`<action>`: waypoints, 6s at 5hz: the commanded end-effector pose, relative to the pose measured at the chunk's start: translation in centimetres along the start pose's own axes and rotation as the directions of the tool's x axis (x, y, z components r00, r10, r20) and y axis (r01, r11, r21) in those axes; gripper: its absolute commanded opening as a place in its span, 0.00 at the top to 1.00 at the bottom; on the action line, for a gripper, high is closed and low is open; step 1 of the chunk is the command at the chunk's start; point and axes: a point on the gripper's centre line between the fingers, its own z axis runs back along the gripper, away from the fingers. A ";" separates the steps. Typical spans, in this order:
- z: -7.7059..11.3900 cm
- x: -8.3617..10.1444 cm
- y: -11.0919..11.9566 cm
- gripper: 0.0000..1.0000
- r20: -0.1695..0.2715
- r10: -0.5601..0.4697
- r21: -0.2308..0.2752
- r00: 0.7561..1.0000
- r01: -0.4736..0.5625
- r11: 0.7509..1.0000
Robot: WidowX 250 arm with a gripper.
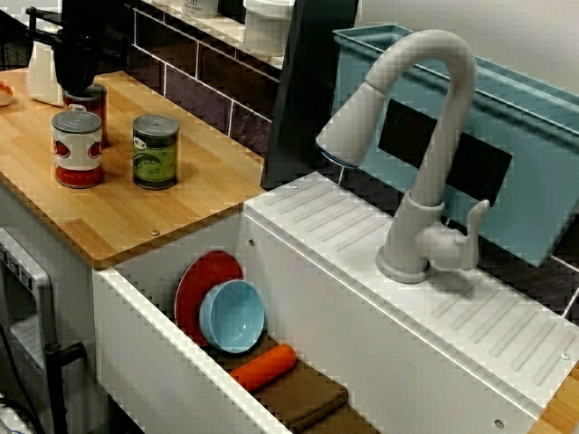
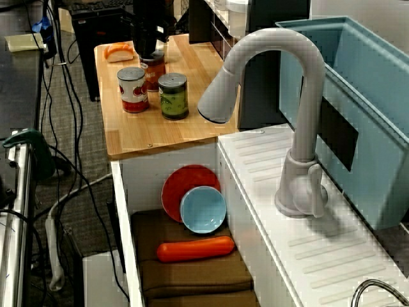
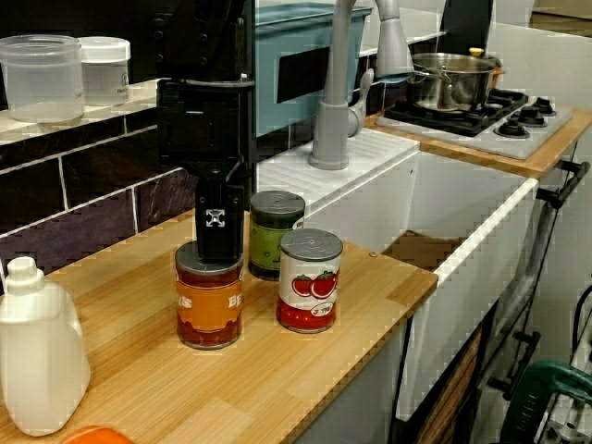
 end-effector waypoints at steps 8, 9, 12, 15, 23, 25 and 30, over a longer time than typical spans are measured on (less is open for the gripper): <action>9.0 -19.3 -10.1 0.00 0.074 -0.388 -0.192 0.919 0.395 0.898; 8.8 -19.6 -10.3 0.00 0.091 -0.390 -0.178 0.916 0.400 0.899; 8.7 -14.4 -13.1 0.00 0.314 -0.446 -0.026 0.838 0.477 0.878; 6.8 -11.4 -15.5 0.00 0.380 -0.421 0.105 0.824 0.414 0.904; 4.1 -7.1 -14.4 1.00 0.327 -0.398 0.074 0.857 0.396 0.915; 3.2 -6.6 -14.5 1.00 0.308 -0.394 0.116 0.866 0.377 0.919; 1.3 -6.2 -13.7 1.00 0.242 -0.396 0.156 0.886 0.367 0.917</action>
